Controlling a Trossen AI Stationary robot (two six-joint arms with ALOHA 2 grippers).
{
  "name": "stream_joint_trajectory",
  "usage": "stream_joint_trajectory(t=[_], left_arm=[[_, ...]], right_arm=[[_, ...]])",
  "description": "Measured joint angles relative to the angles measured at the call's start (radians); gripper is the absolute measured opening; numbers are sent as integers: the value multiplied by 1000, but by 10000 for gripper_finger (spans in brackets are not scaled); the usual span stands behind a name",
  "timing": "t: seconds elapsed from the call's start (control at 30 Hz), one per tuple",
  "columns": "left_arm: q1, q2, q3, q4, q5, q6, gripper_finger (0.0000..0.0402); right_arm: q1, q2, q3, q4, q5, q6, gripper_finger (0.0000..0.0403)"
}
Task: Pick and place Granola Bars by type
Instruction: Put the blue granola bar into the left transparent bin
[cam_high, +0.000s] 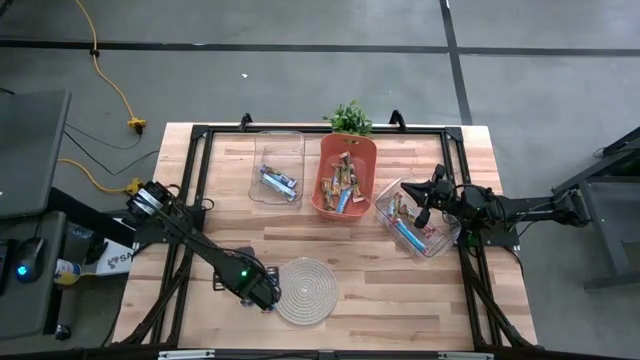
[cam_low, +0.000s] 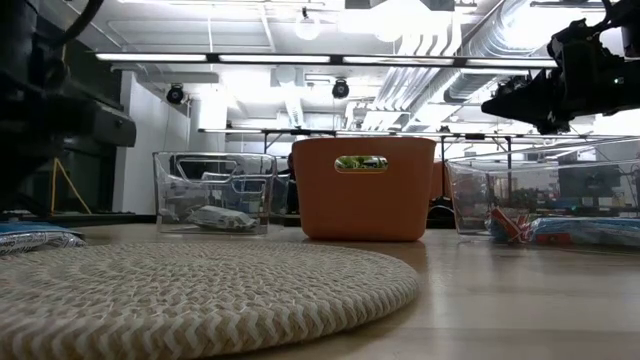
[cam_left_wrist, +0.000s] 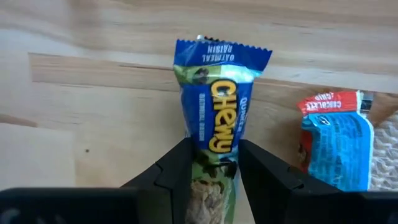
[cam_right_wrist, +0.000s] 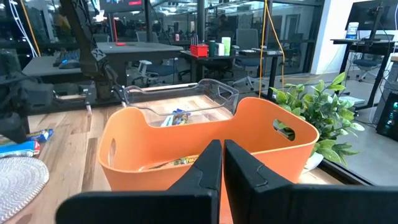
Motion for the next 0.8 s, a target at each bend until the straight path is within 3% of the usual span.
stream_joint_trajectory(t=[0.63, 0.8], left_arm=[[0, 34, 2, 18, 22, 30, 125], [0, 35, 2, 22, 22, 31, 95]], right_arm=[[0, 12, 0, -1, 0, 0, 0], [0, 12, 0, -1, 0, 0, 0]])
